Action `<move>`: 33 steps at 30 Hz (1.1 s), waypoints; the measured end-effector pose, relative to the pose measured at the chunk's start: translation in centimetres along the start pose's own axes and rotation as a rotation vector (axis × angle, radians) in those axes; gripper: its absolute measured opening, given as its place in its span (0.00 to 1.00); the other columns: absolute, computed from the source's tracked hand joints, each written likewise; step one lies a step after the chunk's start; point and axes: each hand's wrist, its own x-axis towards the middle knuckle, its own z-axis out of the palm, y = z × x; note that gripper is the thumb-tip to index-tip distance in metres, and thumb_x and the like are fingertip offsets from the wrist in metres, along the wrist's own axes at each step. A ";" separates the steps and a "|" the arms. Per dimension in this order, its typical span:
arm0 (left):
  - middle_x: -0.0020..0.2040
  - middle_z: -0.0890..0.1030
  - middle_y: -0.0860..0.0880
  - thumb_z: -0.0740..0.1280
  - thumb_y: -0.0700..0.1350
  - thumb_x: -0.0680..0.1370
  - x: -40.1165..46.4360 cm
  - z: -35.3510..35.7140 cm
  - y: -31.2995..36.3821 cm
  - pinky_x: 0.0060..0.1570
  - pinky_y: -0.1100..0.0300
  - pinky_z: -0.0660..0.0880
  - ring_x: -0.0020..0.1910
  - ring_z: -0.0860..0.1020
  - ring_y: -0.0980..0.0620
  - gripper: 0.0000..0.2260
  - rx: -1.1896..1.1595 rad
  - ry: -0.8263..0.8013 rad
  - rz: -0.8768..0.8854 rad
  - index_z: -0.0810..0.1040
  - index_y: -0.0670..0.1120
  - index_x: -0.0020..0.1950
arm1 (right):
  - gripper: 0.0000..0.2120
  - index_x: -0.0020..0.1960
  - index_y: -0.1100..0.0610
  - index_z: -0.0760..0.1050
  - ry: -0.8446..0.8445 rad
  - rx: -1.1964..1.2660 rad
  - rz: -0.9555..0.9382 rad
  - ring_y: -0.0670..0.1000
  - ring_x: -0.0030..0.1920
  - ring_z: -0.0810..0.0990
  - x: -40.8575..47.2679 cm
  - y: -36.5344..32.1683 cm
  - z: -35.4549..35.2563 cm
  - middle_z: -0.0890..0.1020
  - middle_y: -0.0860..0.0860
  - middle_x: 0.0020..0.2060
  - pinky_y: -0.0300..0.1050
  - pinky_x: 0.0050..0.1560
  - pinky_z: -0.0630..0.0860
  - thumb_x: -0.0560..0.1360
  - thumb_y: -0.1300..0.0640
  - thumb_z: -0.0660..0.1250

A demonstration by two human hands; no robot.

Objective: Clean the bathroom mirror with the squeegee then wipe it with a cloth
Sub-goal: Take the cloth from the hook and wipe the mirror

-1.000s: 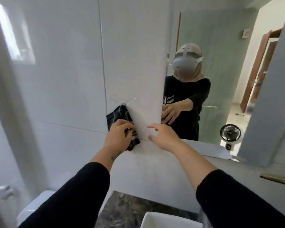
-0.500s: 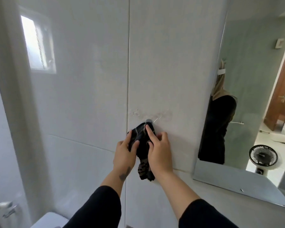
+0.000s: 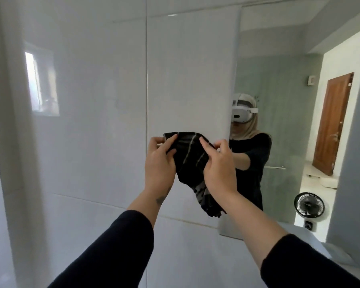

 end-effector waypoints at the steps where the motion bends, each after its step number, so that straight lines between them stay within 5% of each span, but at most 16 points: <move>1: 0.53 0.68 0.54 0.59 0.35 0.79 0.6 0.4 1.4 0.48 0.83 0.65 0.48 0.69 0.75 0.19 -0.008 -0.010 0.023 0.74 0.51 0.67 | 0.28 0.70 0.54 0.70 0.023 -0.027 -0.005 0.53 0.50 0.71 0.9 0.1 -1.5 0.67 0.50 0.49 0.44 0.52 0.74 0.74 0.74 0.58; 5: 0.55 0.68 0.55 0.60 0.37 0.80 2.9 2.8 5.9 0.47 0.83 0.65 0.47 0.69 0.73 0.18 -0.034 -0.031 0.126 0.73 0.50 0.68 | 0.28 0.69 0.54 0.71 0.107 -0.149 -0.065 0.54 0.53 0.72 4.3 1.4 -6.6 0.70 0.53 0.51 0.49 0.55 0.74 0.74 0.73 0.58; 8: 0.56 0.67 0.55 0.61 0.37 0.79 5.1 4.7 8.4 0.45 0.84 0.64 0.45 0.67 0.67 0.19 -0.030 -0.033 0.197 0.72 0.49 0.68 | 0.27 0.70 0.51 0.69 0.123 -0.228 -0.095 0.51 0.53 0.69 7.2 2.7 -9.9 0.69 0.50 0.50 0.43 0.50 0.72 0.76 0.72 0.57; 12: 0.55 0.65 0.54 0.62 0.36 0.78 9.1 6.8 12.1 0.43 0.83 0.64 0.43 0.66 0.65 0.20 -0.002 -0.005 0.301 0.72 0.49 0.69 | 0.26 0.70 0.52 0.69 0.203 -0.378 -0.212 0.53 0.49 0.68 12.4 3.5 -13.3 0.69 0.52 0.48 0.49 0.42 0.72 0.76 0.70 0.57; 17: 0.64 0.64 0.47 0.66 0.47 0.77 13.7 9.2 14.5 0.55 0.53 0.74 0.59 0.67 0.49 0.26 0.256 -0.040 0.376 0.63 0.50 0.73 | 0.25 0.69 0.55 0.71 0.241 -0.533 -0.277 0.59 0.48 0.71 18.1 5.3 -14.3 0.73 0.57 0.49 0.51 0.39 0.71 0.74 0.70 0.61; 20: 0.68 0.60 0.47 0.67 0.57 0.74 14.8 10.5 13.6 0.57 0.50 0.70 0.63 0.61 0.45 0.36 0.490 -0.079 0.385 0.52 0.52 0.77 | 0.26 0.68 0.58 0.72 0.325 -0.680 -0.390 0.59 0.50 0.72 18.7 7.3 -13.7 0.74 0.58 0.53 0.52 0.43 0.69 0.71 0.70 0.64; 22: 0.68 0.59 0.47 0.67 0.59 0.74 15.1 10.9 12.8 0.57 0.51 0.68 0.63 0.60 0.45 0.38 0.465 -0.059 0.389 0.50 0.54 0.77 | 0.24 0.70 0.58 0.69 0.351 -0.779 -0.534 0.58 0.60 0.69 18.5 8.2 -13.6 0.70 0.57 0.64 0.55 0.57 0.66 0.73 0.62 0.62; 24: 0.68 0.60 0.47 0.66 0.60 0.74 15.2 11.0 12.3 0.57 0.52 0.68 0.62 0.61 0.45 0.38 0.441 -0.044 0.414 0.50 0.54 0.77 | 0.25 0.74 0.57 0.64 0.256 -0.854 -0.715 0.56 0.73 0.62 18.3 8.2 -13.8 0.64 0.56 0.73 0.58 0.70 0.56 0.78 0.54 0.57; 28: 0.68 0.61 0.48 0.67 0.61 0.72 16.0 10.7 11.7 0.57 0.52 0.68 0.62 0.61 0.45 0.39 0.391 -0.057 0.446 0.51 0.56 0.77 | 0.26 0.76 0.57 0.56 -0.036 -0.954 -0.972 0.53 0.77 0.54 20.2 7.1 -14.1 0.57 0.55 0.76 0.60 0.75 0.49 0.80 0.48 0.50; 33: 0.67 0.61 0.51 0.67 0.64 0.70 16.4 9.4 10.2 0.60 0.52 0.68 0.63 0.59 0.48 0.41 0.336 -0.117 0.364 0.48 0.60 0.76 | 0.26 0.77 0.50 0.53 -0.154 -0.931 -0.909 0.50 0.76 0.55 21.7 7.2 -13.6 0.56 0.51 0.77 0.57 0.75 0.52 0.81 0.45 0.48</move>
